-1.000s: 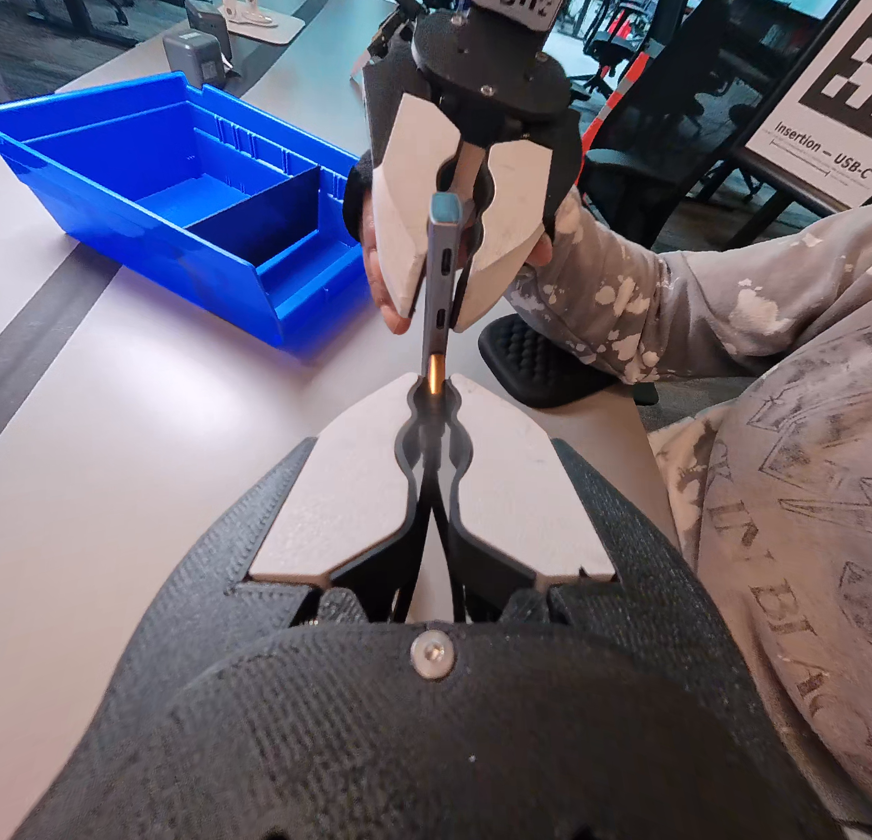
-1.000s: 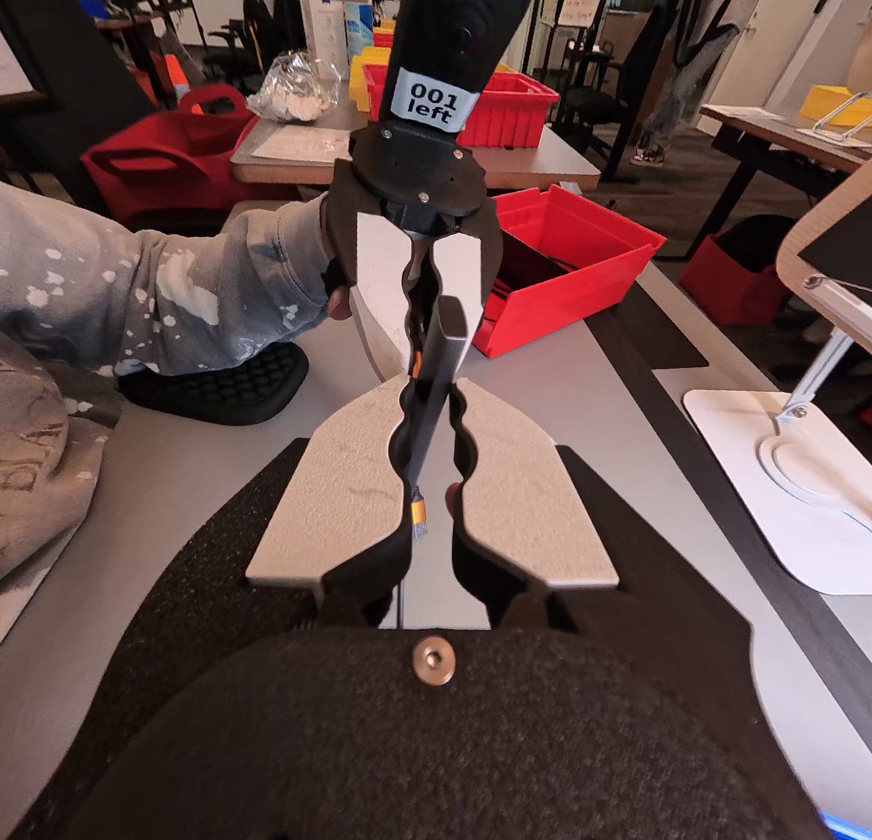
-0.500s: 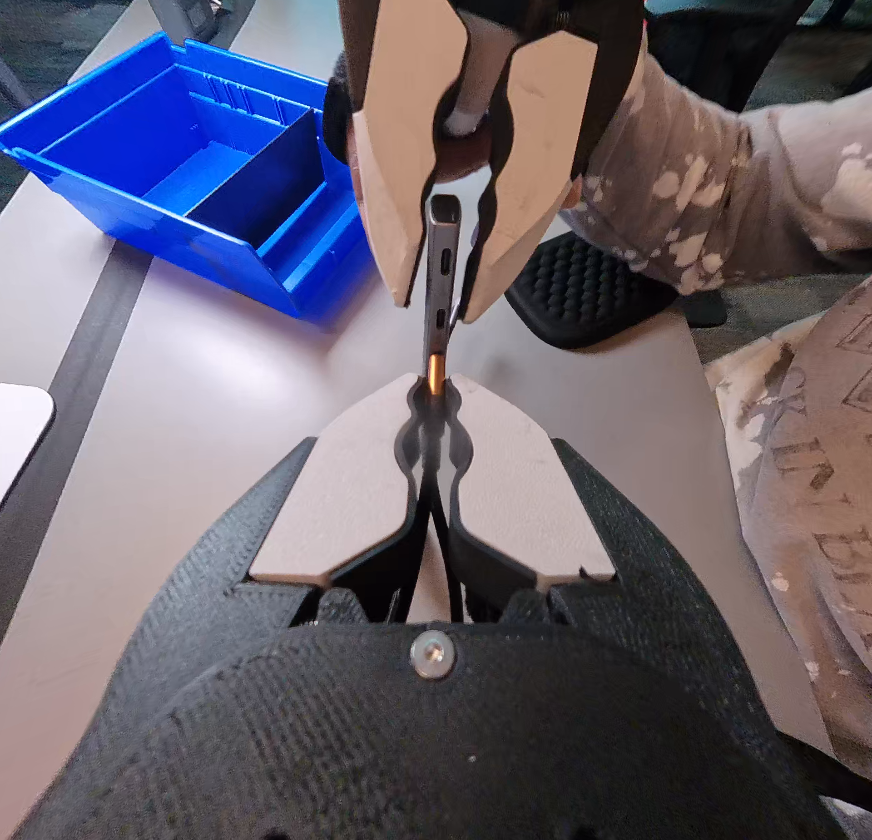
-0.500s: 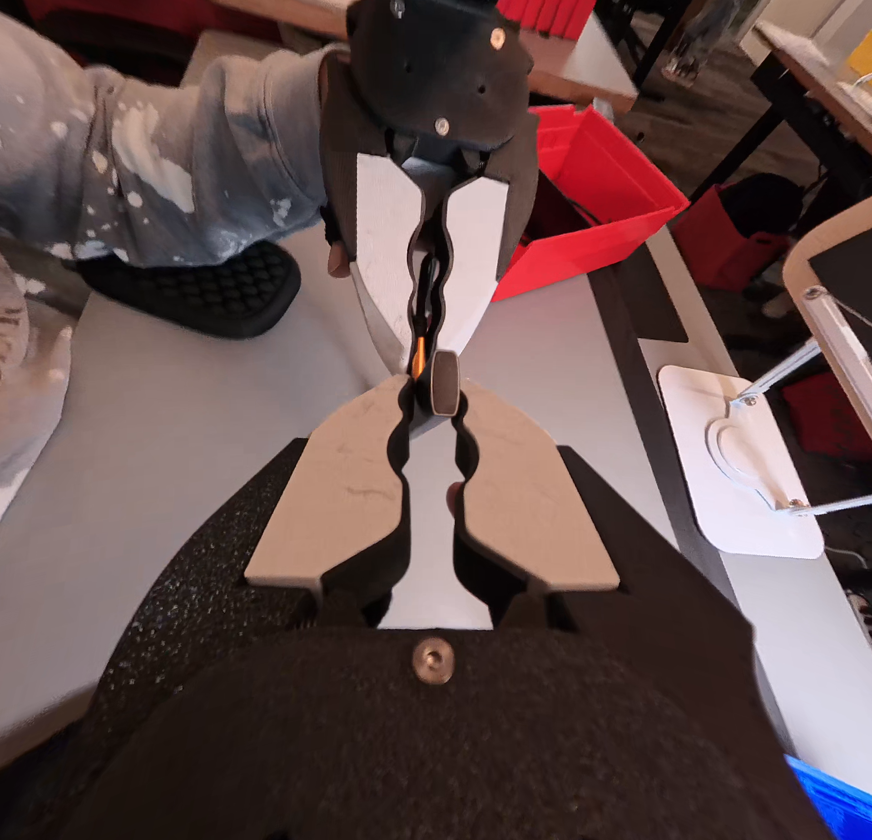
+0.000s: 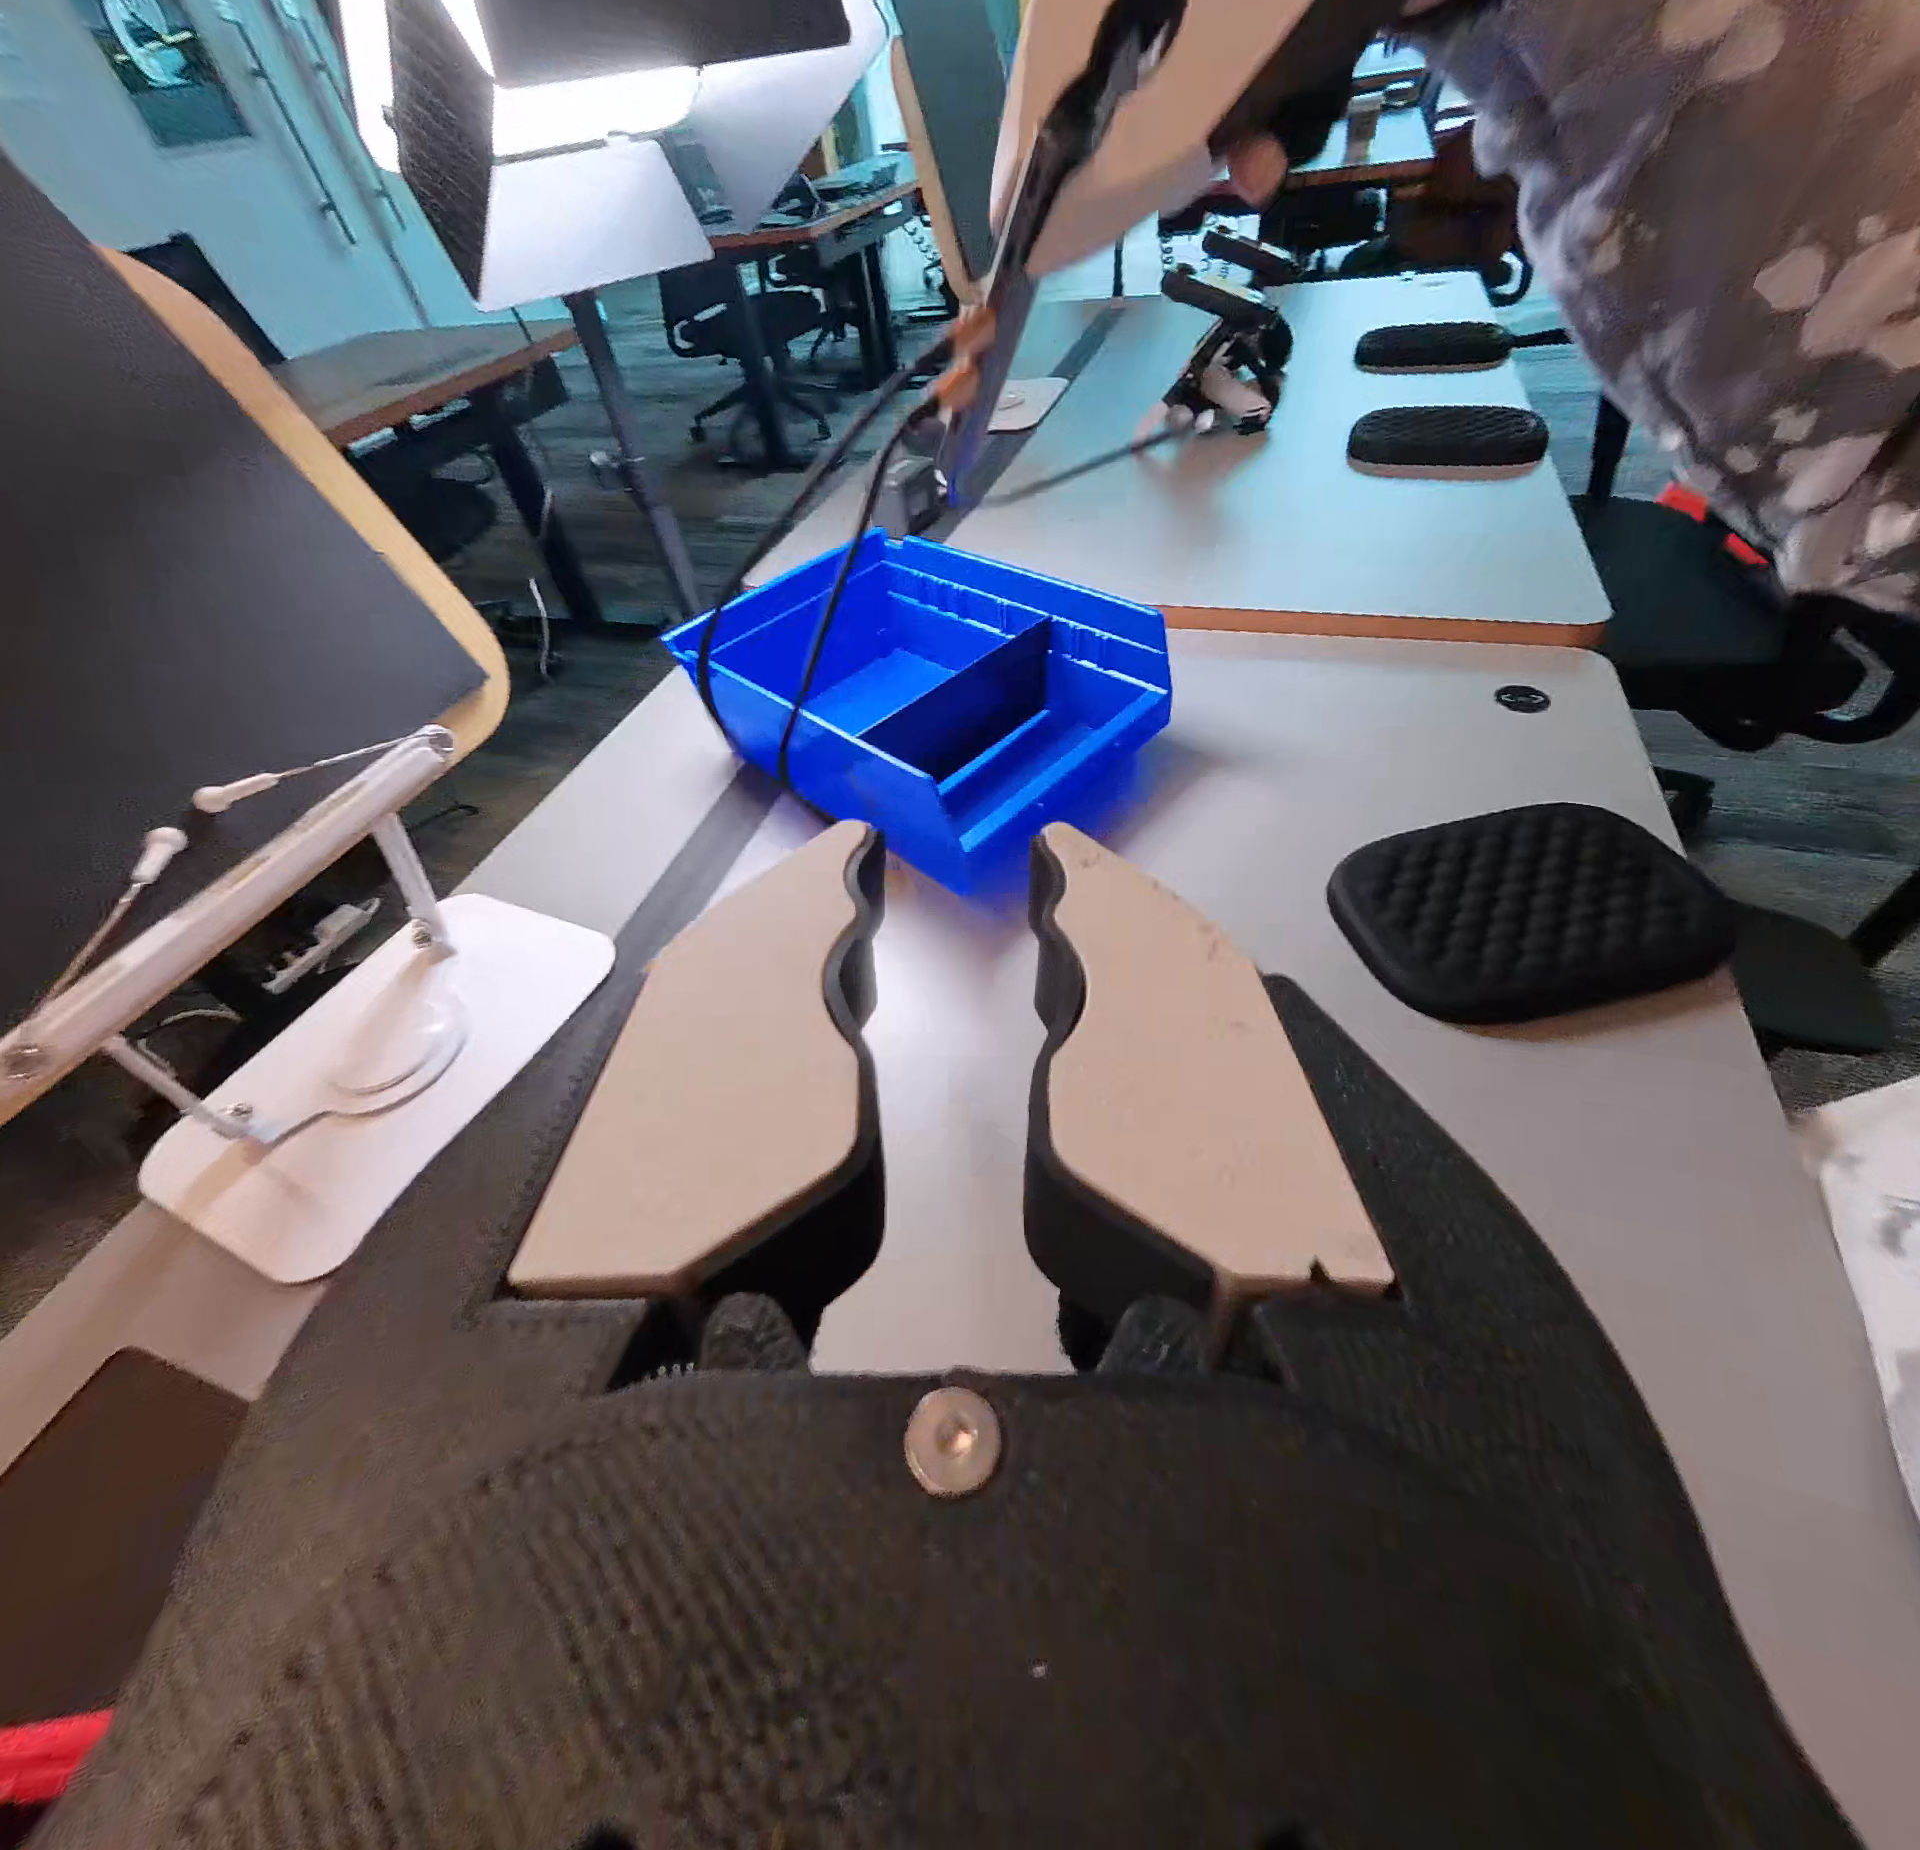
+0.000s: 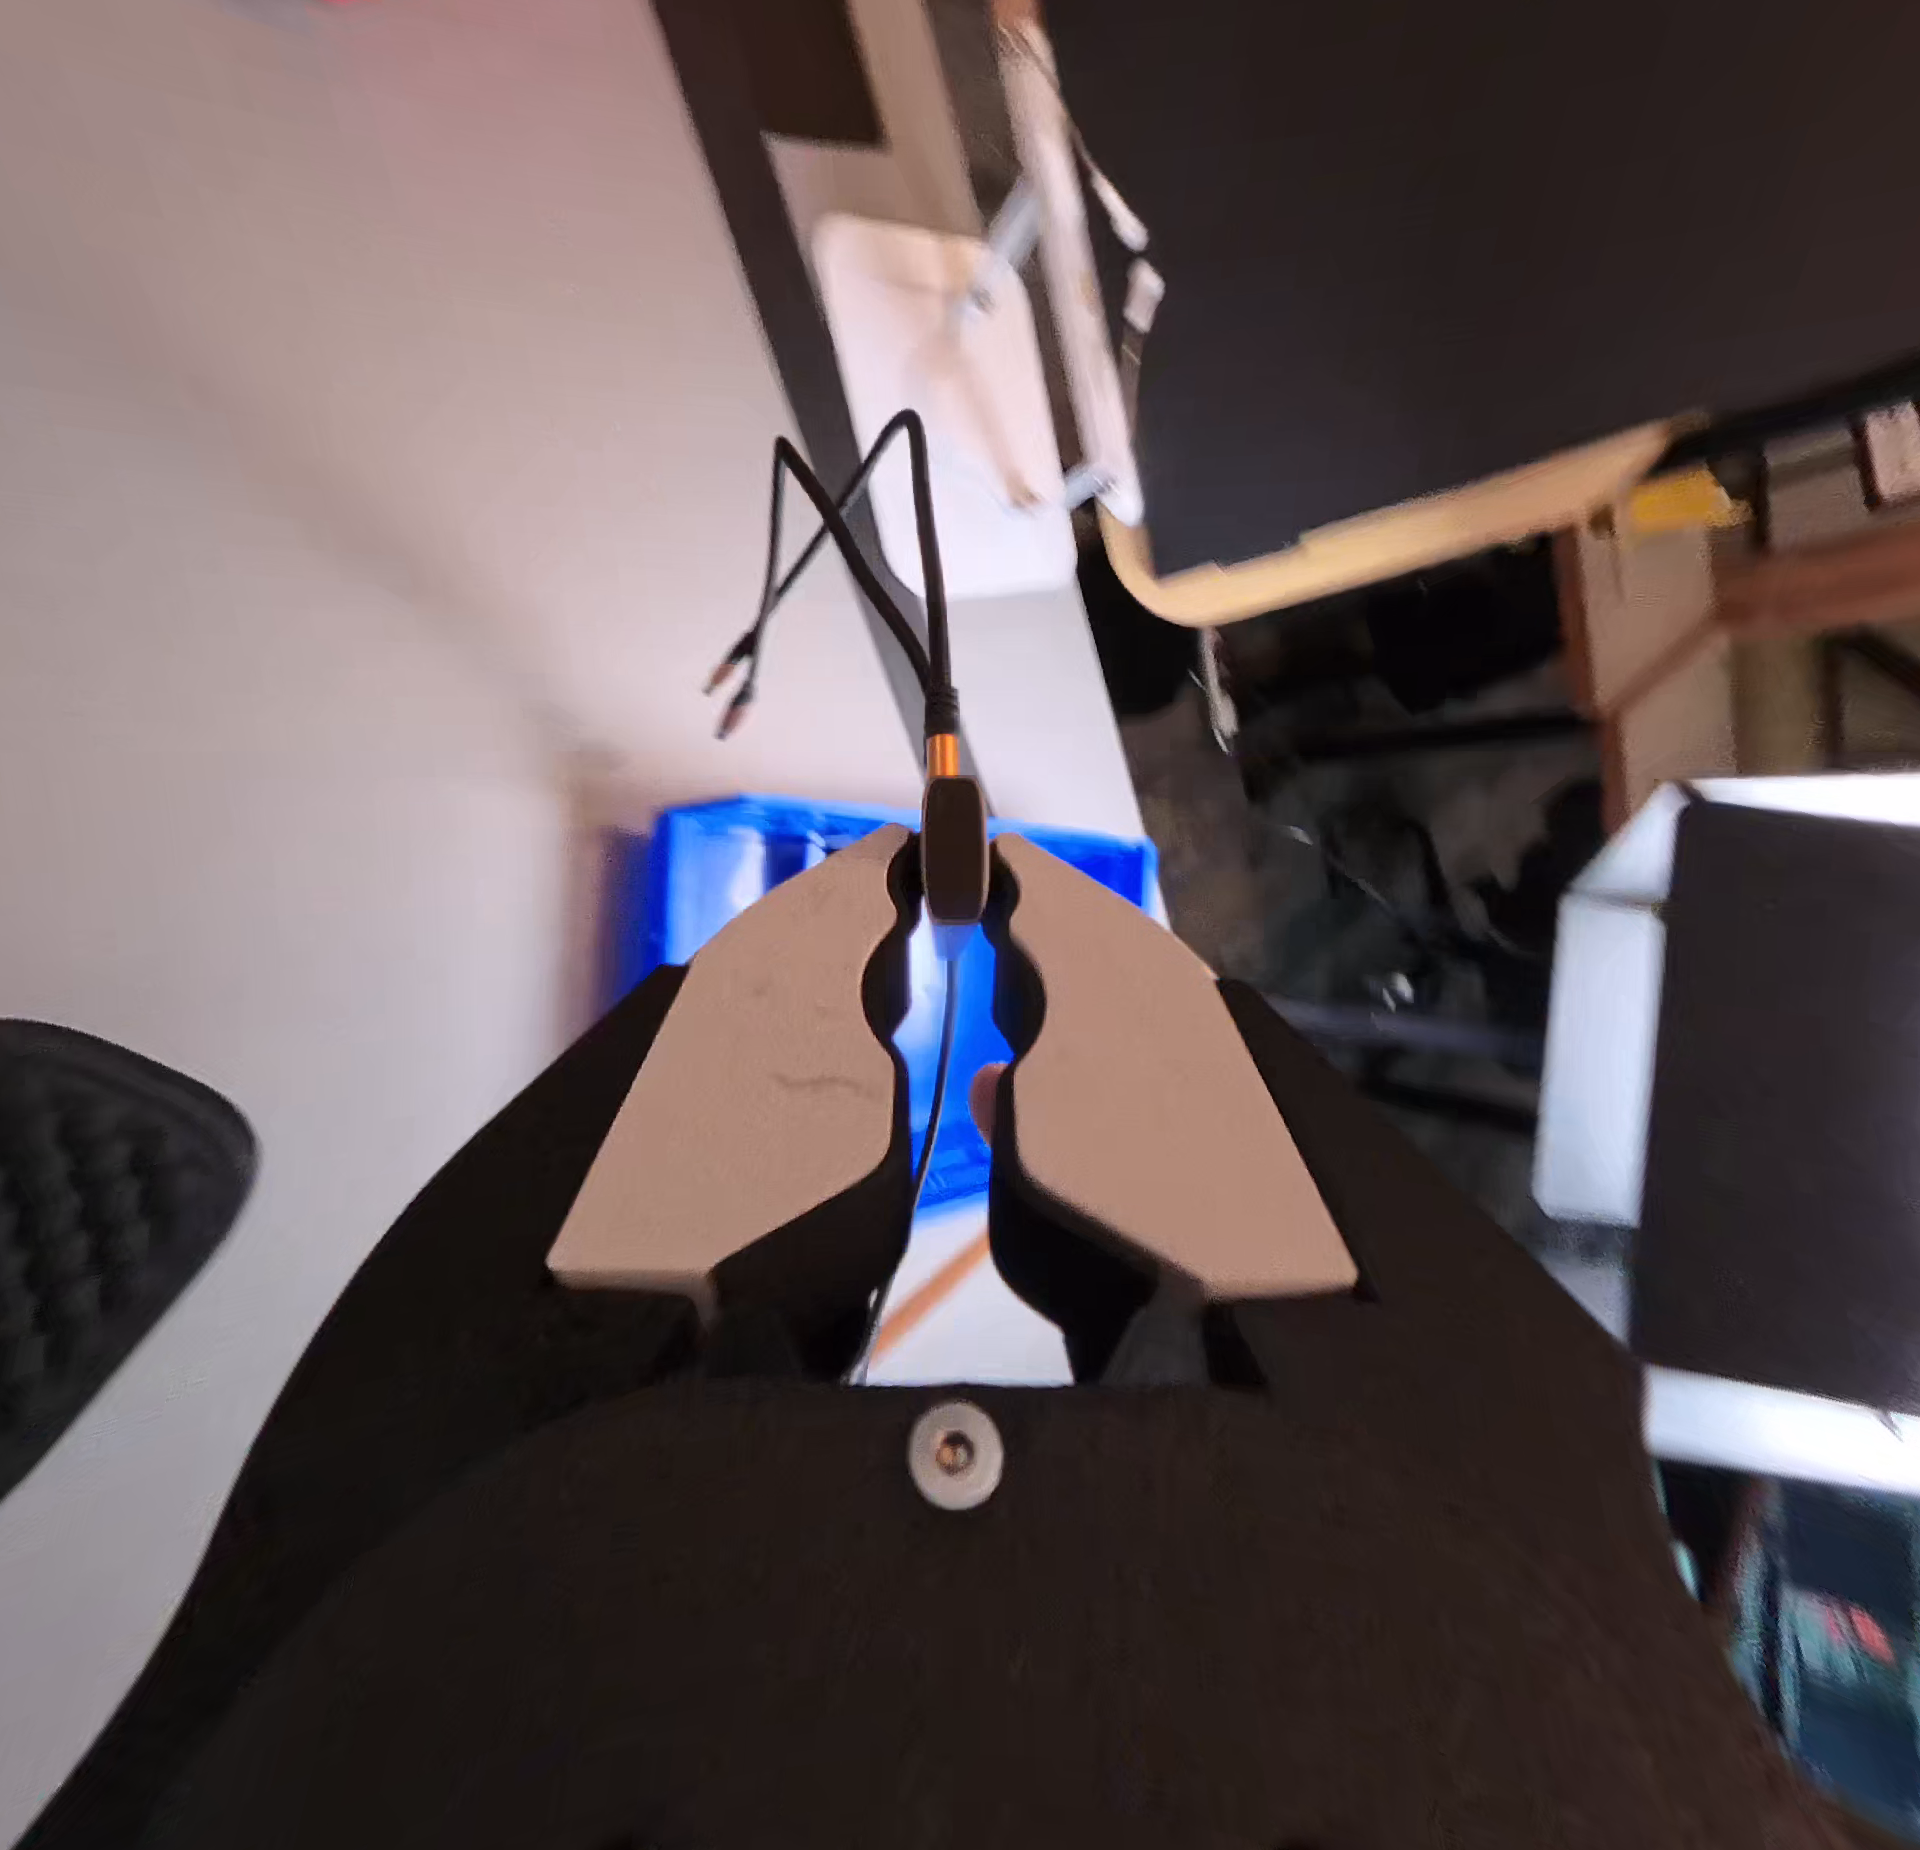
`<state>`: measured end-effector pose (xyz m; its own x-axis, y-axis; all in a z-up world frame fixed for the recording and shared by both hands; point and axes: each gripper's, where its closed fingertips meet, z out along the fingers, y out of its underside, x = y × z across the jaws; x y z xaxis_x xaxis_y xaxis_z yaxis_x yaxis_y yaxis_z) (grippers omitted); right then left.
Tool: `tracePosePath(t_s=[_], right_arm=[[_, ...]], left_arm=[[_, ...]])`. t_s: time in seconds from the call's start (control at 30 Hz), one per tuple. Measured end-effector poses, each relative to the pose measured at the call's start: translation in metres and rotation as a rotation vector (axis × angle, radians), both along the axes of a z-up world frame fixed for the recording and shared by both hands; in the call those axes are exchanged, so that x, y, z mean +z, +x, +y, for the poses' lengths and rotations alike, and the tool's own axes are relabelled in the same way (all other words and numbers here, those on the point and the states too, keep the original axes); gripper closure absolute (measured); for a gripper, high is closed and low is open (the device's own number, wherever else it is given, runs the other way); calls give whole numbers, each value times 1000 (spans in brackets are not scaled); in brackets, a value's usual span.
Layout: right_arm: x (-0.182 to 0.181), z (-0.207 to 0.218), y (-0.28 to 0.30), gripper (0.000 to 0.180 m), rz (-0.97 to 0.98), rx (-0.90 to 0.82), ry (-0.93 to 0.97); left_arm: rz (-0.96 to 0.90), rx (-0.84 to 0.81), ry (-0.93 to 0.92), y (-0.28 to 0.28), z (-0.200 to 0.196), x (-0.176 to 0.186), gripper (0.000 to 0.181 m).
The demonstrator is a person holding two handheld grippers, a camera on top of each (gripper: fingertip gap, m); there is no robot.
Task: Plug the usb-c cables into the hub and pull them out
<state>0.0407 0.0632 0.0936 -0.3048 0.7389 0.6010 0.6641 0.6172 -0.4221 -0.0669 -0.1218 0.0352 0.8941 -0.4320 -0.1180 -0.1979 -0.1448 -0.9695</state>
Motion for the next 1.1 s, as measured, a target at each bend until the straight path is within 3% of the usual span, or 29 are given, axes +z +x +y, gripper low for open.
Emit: tracePosePath(t_s=[0.13,0.27,0.4,0.6,0.7,0.83,0.97,1.07,1.1], right_arm=[[26,64,21,170,-33,-218,124],[17,112,31,170,-96,-358,171],[-28,145,22,169,-165,-406,145],[-101,175,-26,170,-104,-355,75],[-127,188,-47,169,4,-359,-6],[-185,201,-42,169,-37,-417,-146],[-237,197,-30,169,-125,-417,-211],[-251,183,-29,164,-190,-372,-209],[-252,178,-27,154,-228,-367,-210]], left_arm=[[23,34,15,-8,-4,4,154],[40,56,8,-14,-4,2,154],[43,68,-10,-18,-3,-2,154],[66,94,-41,-24,2,-12,154],[78,109,-56,-29,4,-17,154],[71,124,-69,-37,4,-20,154],[48,159,-76,-51,3,-21,154],[26,188,-86,-60,2,-23,154],[25,196,-88,-62,2,-23,154]])
